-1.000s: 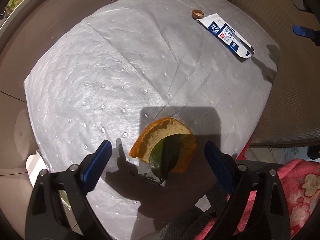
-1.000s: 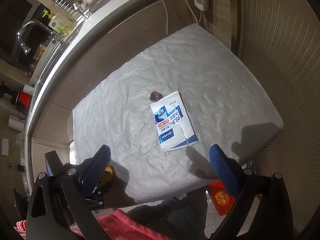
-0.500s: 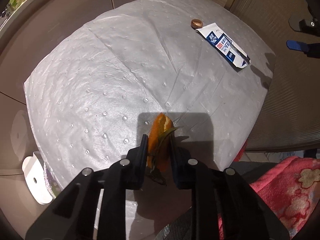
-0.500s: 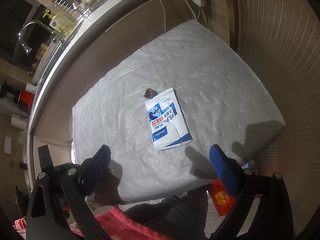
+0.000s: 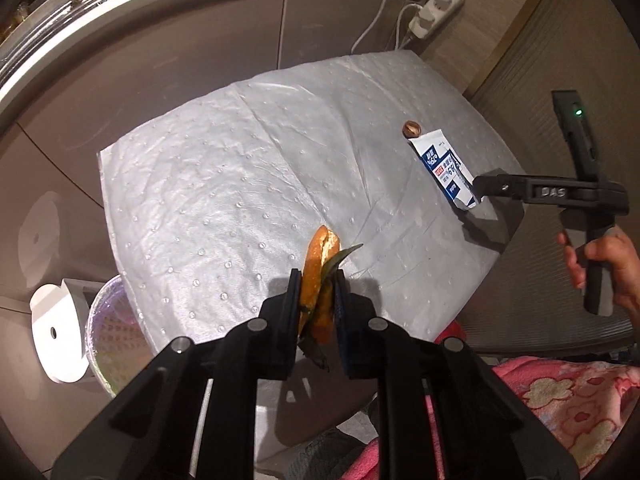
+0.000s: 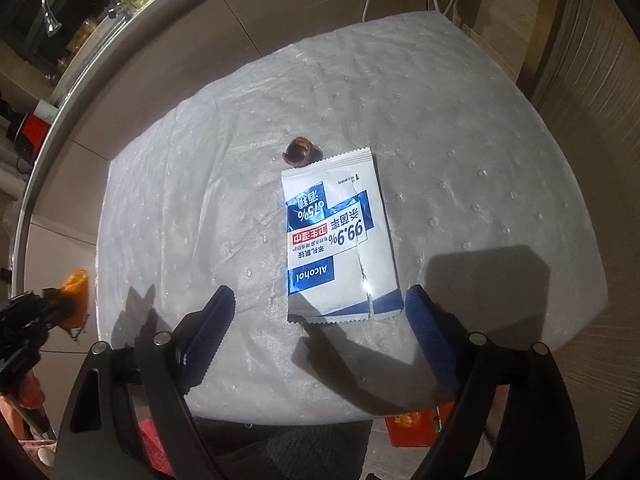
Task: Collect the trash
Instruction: 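Grasp the white alcohol wipe packet with the right tool while the left tool holds the peel, then carry the peel and wipe packet to the bin and release both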
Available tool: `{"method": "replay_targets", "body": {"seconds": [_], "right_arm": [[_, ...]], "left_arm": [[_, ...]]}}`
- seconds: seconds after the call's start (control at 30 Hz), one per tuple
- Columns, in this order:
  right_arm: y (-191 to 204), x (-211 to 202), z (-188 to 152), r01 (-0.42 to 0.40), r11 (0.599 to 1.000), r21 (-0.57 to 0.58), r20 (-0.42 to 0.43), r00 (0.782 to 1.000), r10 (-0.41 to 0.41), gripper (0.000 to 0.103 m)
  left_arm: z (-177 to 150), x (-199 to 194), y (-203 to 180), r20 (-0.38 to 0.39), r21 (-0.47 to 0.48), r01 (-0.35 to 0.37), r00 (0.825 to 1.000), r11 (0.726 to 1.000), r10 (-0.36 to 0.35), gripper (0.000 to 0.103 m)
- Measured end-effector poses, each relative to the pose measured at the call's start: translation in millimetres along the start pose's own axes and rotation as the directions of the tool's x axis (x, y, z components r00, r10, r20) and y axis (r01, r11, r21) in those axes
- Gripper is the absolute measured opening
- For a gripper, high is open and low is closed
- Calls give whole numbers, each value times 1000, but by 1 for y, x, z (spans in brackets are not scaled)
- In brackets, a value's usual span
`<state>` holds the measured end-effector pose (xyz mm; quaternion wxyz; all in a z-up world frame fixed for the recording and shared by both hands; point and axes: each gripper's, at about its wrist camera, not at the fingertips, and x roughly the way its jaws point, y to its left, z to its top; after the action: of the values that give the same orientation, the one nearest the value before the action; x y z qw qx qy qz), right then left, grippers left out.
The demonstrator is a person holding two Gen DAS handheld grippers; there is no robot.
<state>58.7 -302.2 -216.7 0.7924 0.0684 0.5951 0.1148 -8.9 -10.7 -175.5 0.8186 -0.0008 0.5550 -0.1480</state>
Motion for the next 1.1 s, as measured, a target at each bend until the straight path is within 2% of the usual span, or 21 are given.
{"method": "replay_targets", "body": {"seconds": [0.13, 0.2, 0.27, 0.33, 0.37, 0.4, 0.53, 0.6, 0.7, 0.93, 1.1], "right_arm": [[10, 20, 4, 75, 996, -40, -7, 997, -75, 81], [17, 29, 3, 116, 990, -78, -16, 993, -118, 70], [24, 33, 0, 159, 980, -120, -12, 987, -162, 66], [28, 34, -1, 192, 970, -151, 1, 981, -194, 54], [28, 33, -2, 182, 972, -152, 2, 983, -184, 45], [27, 32, -2, 166, 976, -142, -1, 986, -167, 41], [28, 28, -5, 166, 979, -118, 7, 986, -166, 31], [26, 24, -7, 156, 982, -104, 9, 988, -156, 17], [28, 18, -8, 145, 985, -88, 9, 989, -145, 10], [31, -2, -5, 71, 997, -14, 39, 997, -70, 7], [66, -41, -5, -5, 999, -34, 99, 995, 9, 7]], "left_arm": [[-5, -12, 9, 19, -32, -17, 1000, 999, 17, 15], [-8, -17, 19, 20, -57, -30, 999, 998, 32, 16], [-11, -19, 27, 22, -77, -45, 999, 996, 46, 16], [-15, -22, 35, 23, -96, -59, 998, 994, 62, 16], [-17, -23, 40, 24, -109, -63, 998, 992, 66, 16], [-19, -25, 46, 26, -125, -64, 997, 990, 68, 16], [-27, -33, 68, 34, -173, -78, 996, 982, 86, 16], [-32, -36, 80, 34, -197, -87, 995, 977, 95, 16], [-39, -40, 99, 34, -236, -97, 994, 967, 108, 16], [-58, -47, 140, 28, -304, -125, 990, 945, 140, 16], [-78, -43, 169, -3, -321, -157, 986, 934, 165, 16]]}}
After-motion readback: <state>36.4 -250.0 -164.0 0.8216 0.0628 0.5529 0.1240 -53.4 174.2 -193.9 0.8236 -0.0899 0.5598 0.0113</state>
